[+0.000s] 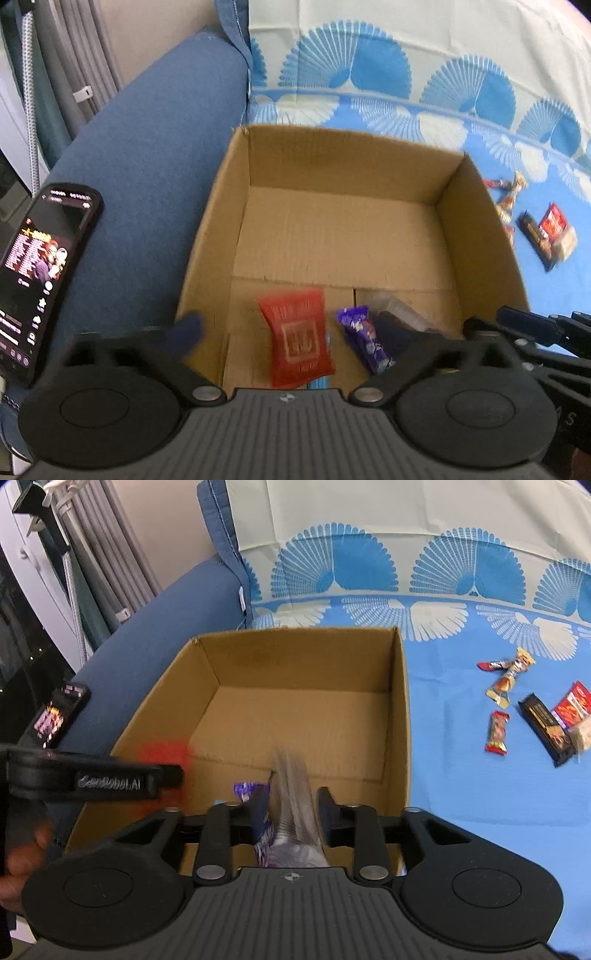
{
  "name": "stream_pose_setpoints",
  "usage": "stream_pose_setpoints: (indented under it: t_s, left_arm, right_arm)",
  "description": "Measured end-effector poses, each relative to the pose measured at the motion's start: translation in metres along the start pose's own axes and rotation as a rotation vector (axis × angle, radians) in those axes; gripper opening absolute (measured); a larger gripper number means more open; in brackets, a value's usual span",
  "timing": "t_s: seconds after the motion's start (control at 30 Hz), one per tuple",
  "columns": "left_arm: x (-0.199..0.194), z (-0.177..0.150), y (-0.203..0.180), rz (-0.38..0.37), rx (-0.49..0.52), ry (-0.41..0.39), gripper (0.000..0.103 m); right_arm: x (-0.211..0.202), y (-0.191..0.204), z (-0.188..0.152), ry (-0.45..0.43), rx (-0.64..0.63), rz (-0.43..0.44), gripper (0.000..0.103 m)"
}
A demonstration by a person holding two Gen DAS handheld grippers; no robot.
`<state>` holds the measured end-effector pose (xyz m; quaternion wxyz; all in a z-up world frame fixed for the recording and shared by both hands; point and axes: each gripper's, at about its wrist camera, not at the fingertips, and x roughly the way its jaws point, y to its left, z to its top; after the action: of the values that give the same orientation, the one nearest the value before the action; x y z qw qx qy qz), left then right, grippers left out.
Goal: Organize snacks
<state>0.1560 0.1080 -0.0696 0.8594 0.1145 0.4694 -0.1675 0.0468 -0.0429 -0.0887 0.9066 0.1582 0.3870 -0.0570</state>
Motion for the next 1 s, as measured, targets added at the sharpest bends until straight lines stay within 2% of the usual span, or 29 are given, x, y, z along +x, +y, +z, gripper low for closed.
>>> stream_pose_setpoints:
  t_s: [0.1, 0.2, 0.33, 0.43, 0.53, 0.6, 0.7, 0.83, 1.0]
  left_arm:
    - [-0.011, -0.003, 0.002, -0.003, 0.012, -0.014, 0.103]
    - [-0.021, -0.019, 0.0, 0.011, 0.009, 0.005, 0.103]
    - [-0.041, -0.049, -0.006, 0.026, 0.006, 0.054, 0.103]
    - [-0.061, -0.073, -0.007, 0.045, 0.001, 0.063, 0.103]
    - [-0.083, -0.097, -0.007, 0.066, -0.021, 0.059, 0.103]
    - [-0.098, -0.116, -0.005, 0.08, -0.075, 0.061, 0.103]
    - [-0.114, -0.137, -0.006, 0.04, -0.095, 0.08, 0.103]
    - [-0.137, -0.148, -0.019, 0.063, -0.032, 0.015, 0.103]
    - [-0.165, -0.155, -0.034, 0.048, 0.013, -0.055, 0.103]
  right_arm:
    - [-0.005, -0.003, 0.003, 0.011, 0.017, 0.001, 0.065]
    - [-0.018, -0.002, -0.008, 0.031, 0.027, 0.003, 0.079]
    - [-0.041, 0.005, -0.033, 0.084, 0.046, 0.008, 0.085]
    - [-0.063, 0.013, -0.05, 0.096, 0.058, 0.0, 0.09]
    - [-0.088, 0.022, -0.062, 0.054, 0.031, -0.029, 0.096]
    - [-0.108, 0.029, -0.071, 0.009, -0.001, -0.061, 0.098]
    - [-0.134, 0.038, -0.085, -0.048, -0.038, -0.081, 0.1]
    - [-0.16, 0.048, -0.098, -0.091, -0.086, -0.064, 0.1]
    - [-0.188, 0.047, -0.105, -0.16, -0.079, -0.072, 0.101]
